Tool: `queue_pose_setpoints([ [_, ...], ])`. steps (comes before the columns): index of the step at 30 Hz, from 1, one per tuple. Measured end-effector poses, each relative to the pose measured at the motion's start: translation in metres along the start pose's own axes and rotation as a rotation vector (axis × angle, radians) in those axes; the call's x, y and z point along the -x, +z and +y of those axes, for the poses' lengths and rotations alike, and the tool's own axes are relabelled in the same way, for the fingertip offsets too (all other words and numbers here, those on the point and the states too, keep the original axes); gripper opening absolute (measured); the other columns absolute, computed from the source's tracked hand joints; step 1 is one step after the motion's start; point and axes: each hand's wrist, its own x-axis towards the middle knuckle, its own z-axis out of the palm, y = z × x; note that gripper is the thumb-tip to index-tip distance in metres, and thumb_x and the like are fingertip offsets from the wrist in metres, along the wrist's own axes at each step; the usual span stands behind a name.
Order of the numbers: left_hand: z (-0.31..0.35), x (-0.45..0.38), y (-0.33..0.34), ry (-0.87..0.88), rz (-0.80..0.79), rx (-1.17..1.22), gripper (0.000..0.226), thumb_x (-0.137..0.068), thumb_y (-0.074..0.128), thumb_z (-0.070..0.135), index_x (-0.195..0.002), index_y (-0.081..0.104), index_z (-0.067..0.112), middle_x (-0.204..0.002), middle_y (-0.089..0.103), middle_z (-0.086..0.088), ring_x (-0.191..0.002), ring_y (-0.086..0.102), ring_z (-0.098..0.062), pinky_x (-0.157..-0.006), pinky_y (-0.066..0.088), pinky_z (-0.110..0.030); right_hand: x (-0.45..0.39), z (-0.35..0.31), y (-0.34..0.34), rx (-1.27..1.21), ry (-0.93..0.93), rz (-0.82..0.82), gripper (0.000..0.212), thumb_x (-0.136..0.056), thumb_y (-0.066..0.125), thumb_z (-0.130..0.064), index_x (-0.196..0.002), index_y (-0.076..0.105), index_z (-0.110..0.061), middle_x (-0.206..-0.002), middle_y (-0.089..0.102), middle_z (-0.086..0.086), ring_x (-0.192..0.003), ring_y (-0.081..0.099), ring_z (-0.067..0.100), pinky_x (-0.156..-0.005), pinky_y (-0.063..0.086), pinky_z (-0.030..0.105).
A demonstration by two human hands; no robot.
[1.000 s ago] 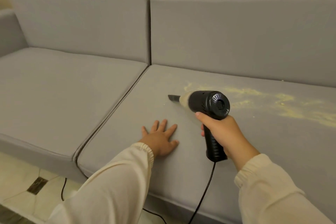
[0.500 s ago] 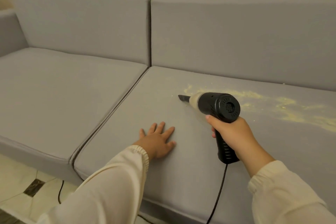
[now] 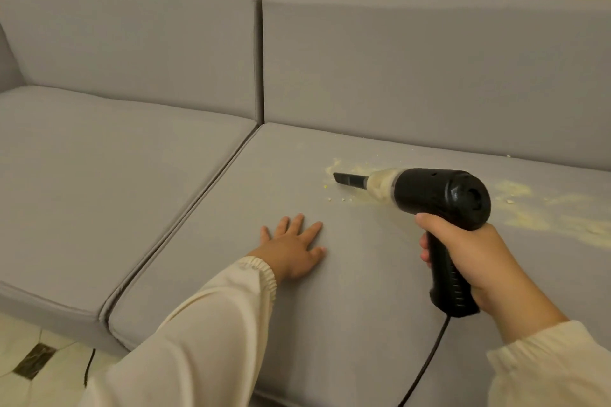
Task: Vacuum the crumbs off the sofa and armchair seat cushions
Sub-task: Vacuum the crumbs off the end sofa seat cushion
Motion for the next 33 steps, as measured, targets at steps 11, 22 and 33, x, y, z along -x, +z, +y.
queue_pose_setpoints([
  [11,0.036,-0.008,0.005,0.049,-0.015,-0.024,0.066,-0.104,0.024,0.066,-0.163,-0.001,0.049,-0.173,-0.015,0.006,-0.159,-0.016,-0.026,-0.123,-0.009,-0.065,-0.001,0.017,-0.017,0.116,0.014,0.0,0.025,-0.087,0.082,-0.033,-0.095,0.078,-0.01,-0.078,0.079,0.011,-0.069,0.076,0.025,-0.082,0.064,0.049],
  [22,0.035,0.0,0.004,0.05,-0.04,-0.013,0.064,-0.105,0.024,0.064,-0.163,0.001,0.048,-0.174,-0.012,0.005,-0.16,-0.012,-0.026,-0.125,-0.005,-0.059,0.008,0.013,-0.033,0.089,0.007,-0.029,0.023,-0.088,0.082,-0.028,-0.099,0.077,-0.009,-0.077,0.077,0.013,-0.064,0.073,0.023,-0.076,0.062,0.046],
  [33,0.021,0.012,0.0,0.017,-0.041,-0.028,0.061,-0.103,0.025,0.068,-0.16,0.004,0.057,-0.174,-0.011,0.01,-0.16,-0.01,-0.029,-0.123,0.003,-0.067,0.02,0.012,-0.05,0.247,-0.039,0.052,0.024,-0.087,0.081,-0.03,-0.087,0.077,-0.007,-0.076,0.078,0.011,-0.066,0.075,0.021,-0.072,0.06,0.039],
])
